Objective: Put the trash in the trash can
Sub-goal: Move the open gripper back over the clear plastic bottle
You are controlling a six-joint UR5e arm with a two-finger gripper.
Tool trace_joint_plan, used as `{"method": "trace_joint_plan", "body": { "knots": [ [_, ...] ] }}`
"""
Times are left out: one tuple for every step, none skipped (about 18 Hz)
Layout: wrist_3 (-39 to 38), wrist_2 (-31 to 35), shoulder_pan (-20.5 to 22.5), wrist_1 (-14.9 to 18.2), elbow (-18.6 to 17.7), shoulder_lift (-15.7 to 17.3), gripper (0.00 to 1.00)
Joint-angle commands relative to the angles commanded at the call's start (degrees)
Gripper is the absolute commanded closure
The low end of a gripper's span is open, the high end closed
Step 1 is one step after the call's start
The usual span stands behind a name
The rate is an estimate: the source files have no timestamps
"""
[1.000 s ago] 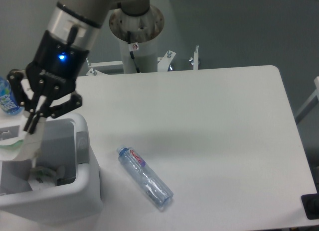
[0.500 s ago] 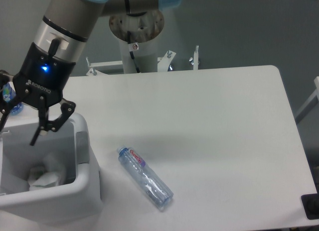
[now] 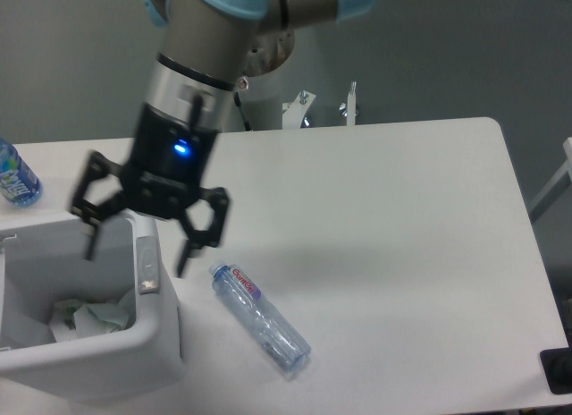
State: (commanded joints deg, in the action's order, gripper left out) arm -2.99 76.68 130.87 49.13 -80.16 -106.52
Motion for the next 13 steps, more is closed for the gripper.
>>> {"method": "trace_joint_plan", "body": {
  "knots": [
    [0.1, 3.4, -0.1, 0.0, 0.0, -0.9, 0.0],
    [0.1, 5.7, 0.0, 0.0, 0.0, -1.7, 0.0],
    [0.1, 7.3, 0.0, 0.0, -0.1, -2.5, 0.0],
    [0.1, 8.4, 0.0, 0.0, -0.4, -3.4, 0.0],
    [0.1, 9.6, 0.0, -0.3, -0.6, -4.6, 0.0],
    [-0.2, 10.2, -0.1, -0.5, -0.5, -6.0, 0.0],
    [-0.7, 10.2, -0.2, -0.6, -0.4, -7.6, 0.0],
    [-0.9, 10.2, -0.2, -0.6, -0.3, -9.4, 0.0],
    [-1.1, 10.2, -0.3, -0.6, -0.4, -10.9, 0.0],
    [-1.1, 10.1, -0.3, -0.6, -0.6, -12.2, 0.0],
    [-1.1, 9.9, -0.3, -0.6, -0.6, -13.4, 0.0],
    [-1.0, 9.7, -0.2, -0.5, -0.6, -14.6, 0.0],
    [-1.1, 9.6, 0.0, -0.4, -0.6, -15.7, 0.0]
  ]
}}
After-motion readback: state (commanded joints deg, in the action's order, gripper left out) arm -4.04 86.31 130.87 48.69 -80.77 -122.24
